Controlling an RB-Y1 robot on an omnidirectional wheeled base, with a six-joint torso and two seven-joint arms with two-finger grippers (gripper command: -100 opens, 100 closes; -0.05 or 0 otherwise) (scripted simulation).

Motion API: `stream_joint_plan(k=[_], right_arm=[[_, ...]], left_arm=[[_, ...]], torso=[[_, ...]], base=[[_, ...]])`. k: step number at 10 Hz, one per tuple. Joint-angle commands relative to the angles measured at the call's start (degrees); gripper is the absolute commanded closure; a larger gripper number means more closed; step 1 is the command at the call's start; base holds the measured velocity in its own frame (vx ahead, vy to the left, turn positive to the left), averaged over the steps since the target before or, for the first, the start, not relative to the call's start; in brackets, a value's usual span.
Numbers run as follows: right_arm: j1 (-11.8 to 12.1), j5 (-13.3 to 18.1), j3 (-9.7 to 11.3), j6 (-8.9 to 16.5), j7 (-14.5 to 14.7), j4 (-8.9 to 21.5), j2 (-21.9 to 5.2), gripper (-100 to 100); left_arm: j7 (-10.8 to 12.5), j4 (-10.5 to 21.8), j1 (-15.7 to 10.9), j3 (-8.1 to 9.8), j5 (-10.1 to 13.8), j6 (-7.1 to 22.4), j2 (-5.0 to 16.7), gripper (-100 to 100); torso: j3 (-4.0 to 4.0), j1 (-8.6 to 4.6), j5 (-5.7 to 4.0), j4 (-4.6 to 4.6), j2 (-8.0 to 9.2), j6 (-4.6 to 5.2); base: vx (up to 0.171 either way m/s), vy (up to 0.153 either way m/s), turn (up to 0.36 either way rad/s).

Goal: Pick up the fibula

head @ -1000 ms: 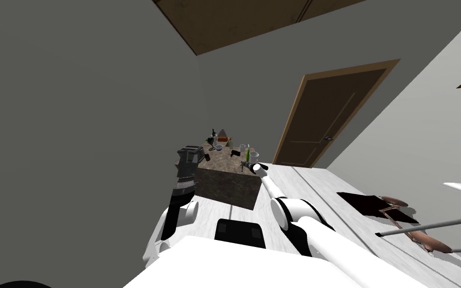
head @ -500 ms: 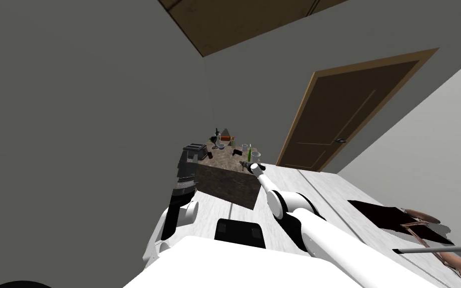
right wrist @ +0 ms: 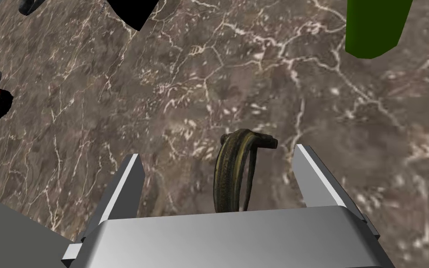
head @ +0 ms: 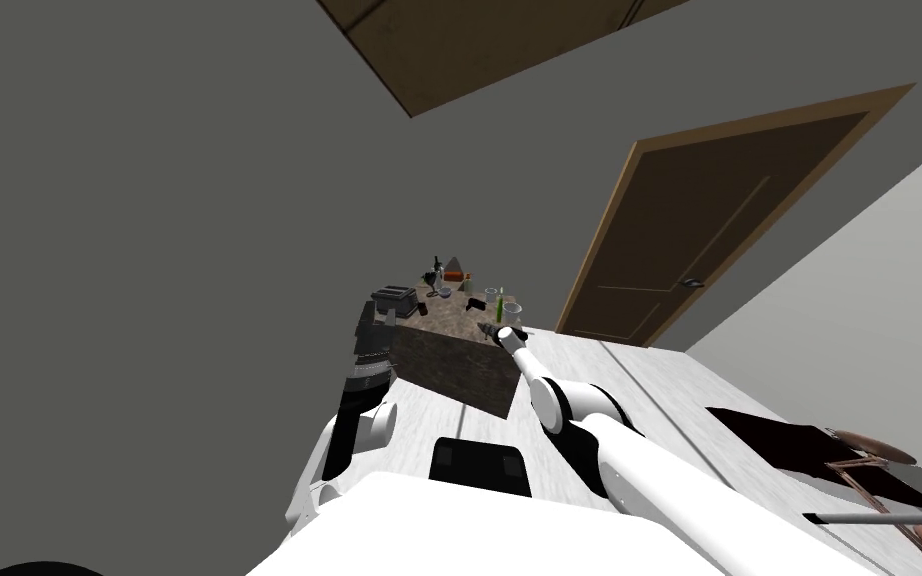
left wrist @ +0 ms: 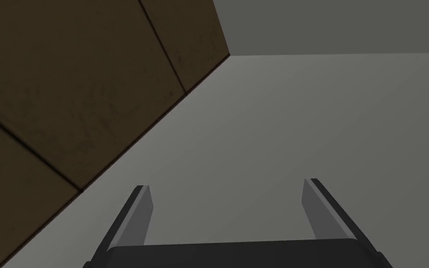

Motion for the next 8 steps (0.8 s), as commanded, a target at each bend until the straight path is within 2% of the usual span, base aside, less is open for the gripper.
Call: stream_joint_plan(k=[1,2,3,7,8], right_arm=[[-0.88,-2.54,-0.03,-0.69,2.24,1.98,-0.16,-100],[-0.63,-1.71,-0.02,-0.38,1.16,1.38,-0.16,-100],[-0.72,-1.98,-0.02,-0.53,1.59,1.60,-0.17,100],[-0.71,-1.98,-0.06,-0.53,1.49,1.58,-0.16,100],[-0.70,-1.99,-0.06,-0.53,1.48,1.58,-0.16,0]], left_arm=[[0.00,0.00,0.00,0.00,0.00,0.00,0.00,0],[0.00,0.00,0.00,0.00,0.00,0.00,0.00,0],[0.00,0.00,0.00,0.00,0.00,0.00,0.00,0],[0.00,0.00,0.00,0.00,0.00,0.00,0.00,0],[0.00,0.00,0.00,0.00,0.00,0.00,0.00,0]], torso=[[0.00,0.00,0.00,0.00,0.00,0.00],[-0.03,0.06,0.02,-0.01,-0.06,-0.01],[-0.04,0.06,0.02,-0.02,-0.07,-0.01],[-0.03,0.07,0.04,-0.01,-0.06,-0.03],[-0.03,0.08,0.04,-0.01,-0.05,-0.03]], base=[[0.004,0.005,-0.006],[0.000,0.000,0.000],[0.000,0.000,0.000],[0.000,0.000,0.000],[0.000,0.000,0.000]])
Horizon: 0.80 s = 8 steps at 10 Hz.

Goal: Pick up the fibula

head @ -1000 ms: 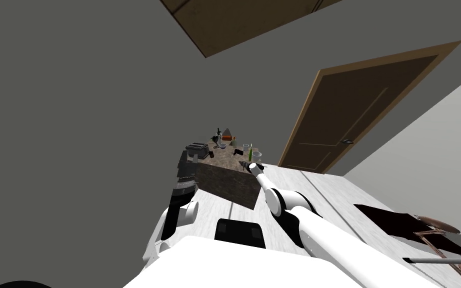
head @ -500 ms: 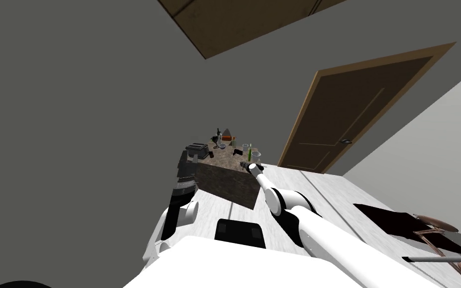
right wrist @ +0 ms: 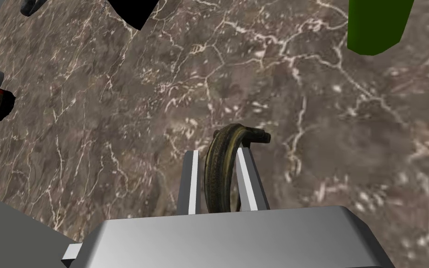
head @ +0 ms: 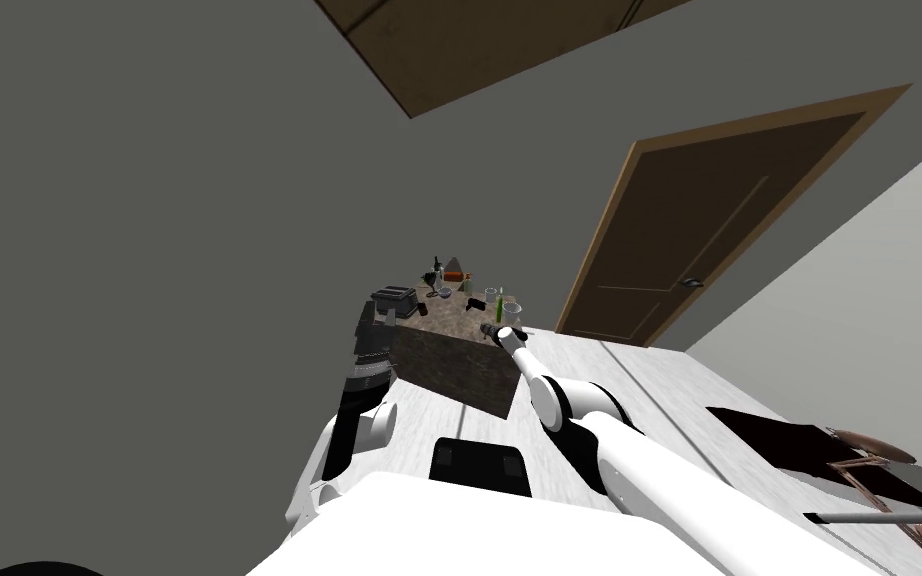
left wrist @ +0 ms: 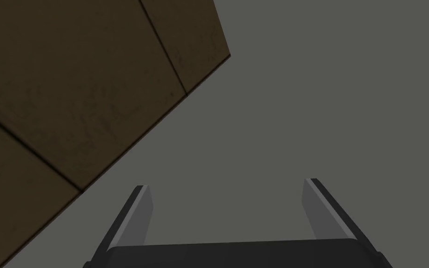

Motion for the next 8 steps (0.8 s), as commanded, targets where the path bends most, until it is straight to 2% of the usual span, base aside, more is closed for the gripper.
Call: stream_joint_plan(k=[1,3,4,5,6,8], right_arm=[[2.62,-1.13,2.86,2.05,-1.02,-2.86,-1.11,100],[2.62,-1.13,3.16,2.05,-1.02,-4.29,-1.11,100],[5.42,-1.70,5.84,4.27,-2.81,-6.62,-2.21,100],[5.42,-1.70,6.28,4.27,-2.81,-8.97,-2.21,100],[8.21,-2.28,8.58,6.48,-4.60,-10.87,-3.31,100],[8.22,-2.28,9.40,6.48,-4.60,-13.65,-3.31,100]], left_arm=[[0.00,0.00,0.00,0.00,0.00,0.00,0.00,0],[0.00,0.00,0.01,0.00,0.00,0.00,0.00,0],[0.00,0.00,0.00,0.00,0.00,0.00,0.00,0],[0.00,0.00,0.01,0.00,0.00,0.00,0.00,0],[0.00,0.00,0.01,0.00,0.00,0.00,0.00,0],[0.00,0.00,0.01,0.00,0.00,0.00,0.00,0]], torso=[[0.00,0.00,0.00,0.00,0.00,0.00],[-0.08,0.18,0.06,0.00,-0.17,0.03],[-0.06,0.18,0.05,0.00,-0.13,-0.06],[-0.10,0.13,0.06,-0.05,-0.16,0.09],[-0.06,0.17,0.07,0.02,-0.15,0.01],[-0.15,0.23,0.09,-0.06,-0.25,0.03]], base=[[0.041,0.056,-0.223],[0.038,0.058,-0.062],[0.054,0.044,-0.136],[0.036,0.059,-0.150],[0.071,0.093,-0.197],[0.034,0.058,-0.065]])
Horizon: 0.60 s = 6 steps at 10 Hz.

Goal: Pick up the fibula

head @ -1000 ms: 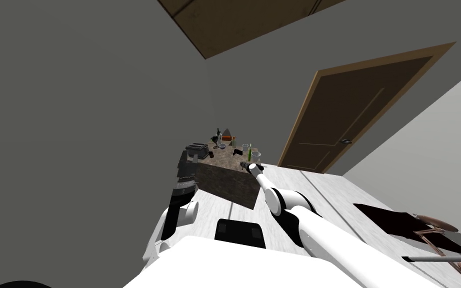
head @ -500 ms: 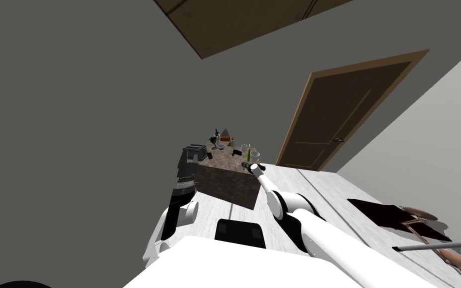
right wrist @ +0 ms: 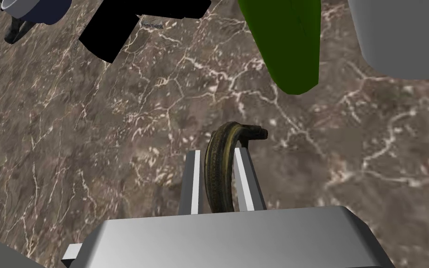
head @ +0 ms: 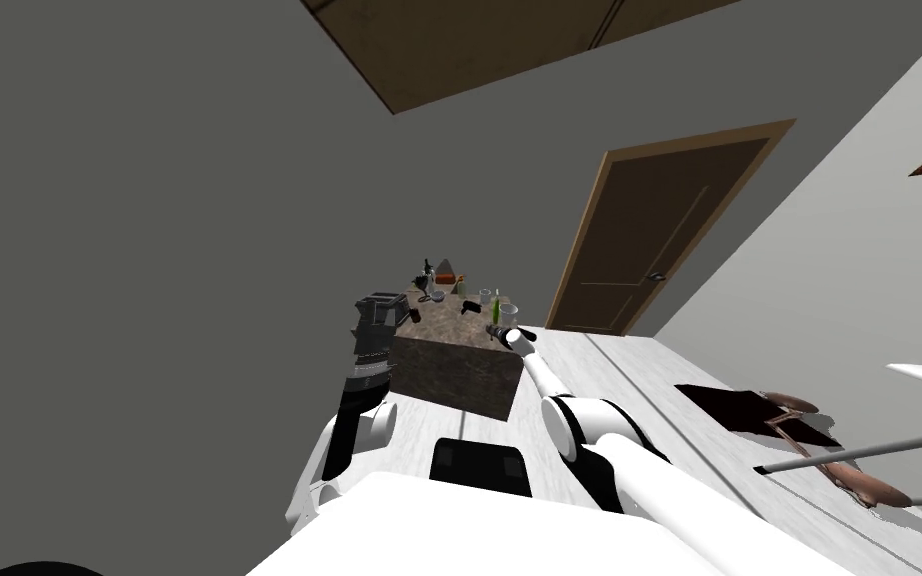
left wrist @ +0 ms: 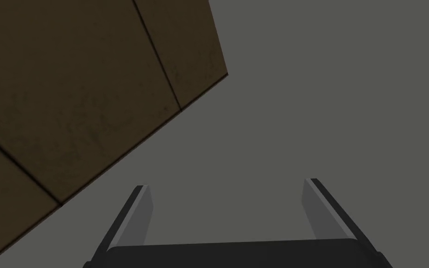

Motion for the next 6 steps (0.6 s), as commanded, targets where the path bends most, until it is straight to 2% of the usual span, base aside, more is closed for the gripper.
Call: stream_joint_plan(k=[1,2,3,4,5,6], right_arm=[[2.36,-1.78,2.86,1.81,-0.85,-2.86,-1.21,100],[2.36,-1.78,3.34,1.81,-0.85,-4.36,-1.21,100],[4.79,-2.35,5.59,4.03,-2.63,-6.00,-2.31,100],[5.16,-2.35,6.46,4.03,-2.63,-7.13,-2.31,100],[5.16,-2.35,6.46,4.03,-2.63,-9.21,-2.31,100],[7.80,-2.93,9.09,6.25,-4.42,-10.63,-3.41,100]], left_arm=[[0.00,0.00,0.00,0.00,0.00,0.00,0.00,0],[0.00,0.00,0.01,0.00,0.00,0.00,0.00,0],[0.00,0.00,0.00,0.00,0.00,0.00,0.00,0],[0.00,0.00,0.01,0.00,0.00,0.00,0.00,0],[0.00,0.00,0.00,0.00,0.00,0.00,0.00,0],[0.00,0.00,0.00,0.00,0.00,0.00,0.00,0]], torso=[[0.00,0.00,0.00,0.00,0.00,0.00],[-0.04,-0.01,0.01,-0.06,-0.02,0.14],[-0.03,0.02,0.00,-0.03,-0.04,0.04],[-0.08,0.10,0.02,-0.09,-0.09,0.10],[-0.08,0.06,0.01,-0.10,-0.06,0.03],[-0.01,-0.03,-0.01,-0.01,-0.02,-0.01]], base=[[0.039,0.059,-0.201],[0.036,0.068,-0.142],[0.052,0.094,-0.168],[0.039,0.069,-0.124],[0.010,0.024,0.003],[0.037,0.055,-0.164]])
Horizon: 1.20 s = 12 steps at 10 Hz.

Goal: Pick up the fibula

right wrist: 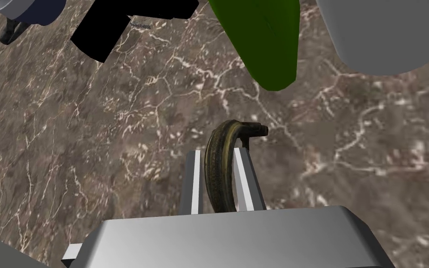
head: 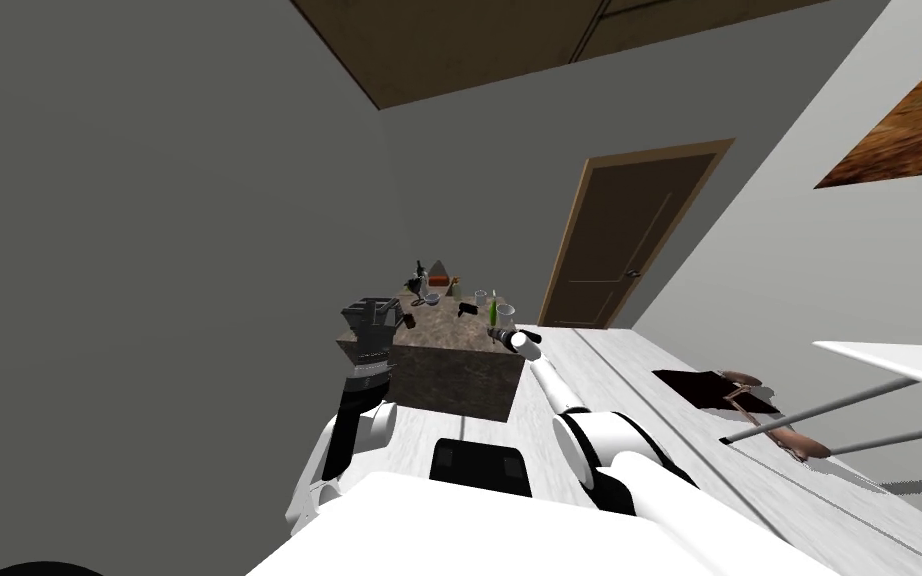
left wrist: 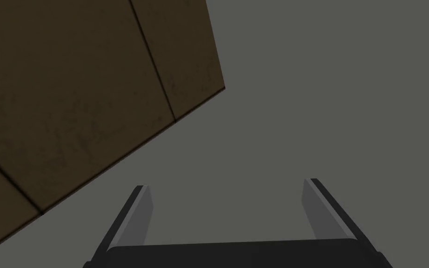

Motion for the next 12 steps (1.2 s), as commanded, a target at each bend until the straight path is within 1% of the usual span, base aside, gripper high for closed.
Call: stream_joint_plan(k=[1,2,3,4,5,6,7,8,9,10,11,12], right_arm=[[2.09,1.42,1.81,1.41,-2.27,-2.86,-0.09,100],[2.09,1.42,1.81,1.41,-2.27,-3.57,-0.09,100],[2.09,1.42,1.81,1.41,-2.27,-5.35,-0.09,100],[2.09,1.42,1.81,1.41,-2.27,-5.43,-0.09,100],[4.46,0.84,4.66,3.63,-4.05,-7.23,-1.19,100],[4.89,0.84,4.93,3.63,-4.01,-6.72,-1.19,100],[4.89,0.84,4.93,3.63,-3.93,-6.59,-1.19,100],[4.89,0.84,4.93,3.63,-4.05,-8.84,-1.19,100],[4.89,0.84,4.93,3.63,-4.05,-10.12,-1.19,100],[7.69,0.26,7.83,5.84,-5.84,-11.78,-2.30,100],[7.69,0.26,8.06,5.84,-5.84,-13.45,-2.30,100],[7.69,0.26,8.06,5.84,-5.84,-14.80,-2.30,100]], left_arm=[[0.00,0.00,0.00,0.00,0.00,0.00,0.00,0],[0.00,0.00,0.00,0.00,0.00,0.00,0.00,0],[0.00,0.00,-0.01,0.00,0.00,0.00,0.00,0],[0.00,0.00,-0.01,0.00,0.00,0.00,0.01,0],[0.00,0.00,-0.01,0.00,0.00,0.00,0.01,0],[0.00,0.00,0.00,0.00,0.00,0.00,0.00,0],[0.00,0.00,-0.01,0.00,0.00,0.00,0.00,0],[0.00,0.00,-0.01,0.00,0.00,0.00,0.00,0],[0.00,0.00,-0.01,0.00,0.00,0.00,0.01,0],[0.00,0.00,-0.01,0.00,0.00,0.00,0.01,0],[0.00,0.00,0.00,0.00,0.00,0.00,0.00,0],[0.00,0.00,-0.01,0.00,0.00,0.00,0.00,0]], torso=[[0.00,0.00,0.00,0.00,0.00,0.00],[-0.03,0.05,0.00,0.01,-0.06,-0.09],[-0.01,0.03,-0.02,0.02,-0.03,-0.16],[0.04,-0.03,-0.03,0.07,0.02,-0.16],[0.05,-0.11,-0.05,0.05,0.06,-0.11],[-0.04,-0.02,-0.04,-0.04,-0.03,0.01],[-0.08,0.06,-0.03,-0.08,-0.07,-0.08],[-0.12,0.04,-0.07,-0.20,-0.03,-0.17],[-0.08,-0.02,-0.08,-0.15,-0.01,-0.16],[-0.07,-0.06,-0.10,-0.14,0.02,-0.16],[-0.14,0.04,-0.07,-0.23,-0.06,-0.03],[-0.16,0.15,-0.06,-0.21,-0.11,-0.16]], base=[[0.043,0.069,-0.150],[0.020,0.035,-0.012],[-0.001,0.007,0.032],[-0.002,-0.004,0.017],[0.037,0.057,-0.218],[0.032,0.075,-0.137],[0.018,0.031,-0.004],[-0.001,0.006,0.025],[-0.006,-0.004,0.008],[0.037,0.059,-0.231],[0.036,0.082,-0.146],[0.009,0.038,0.023]])
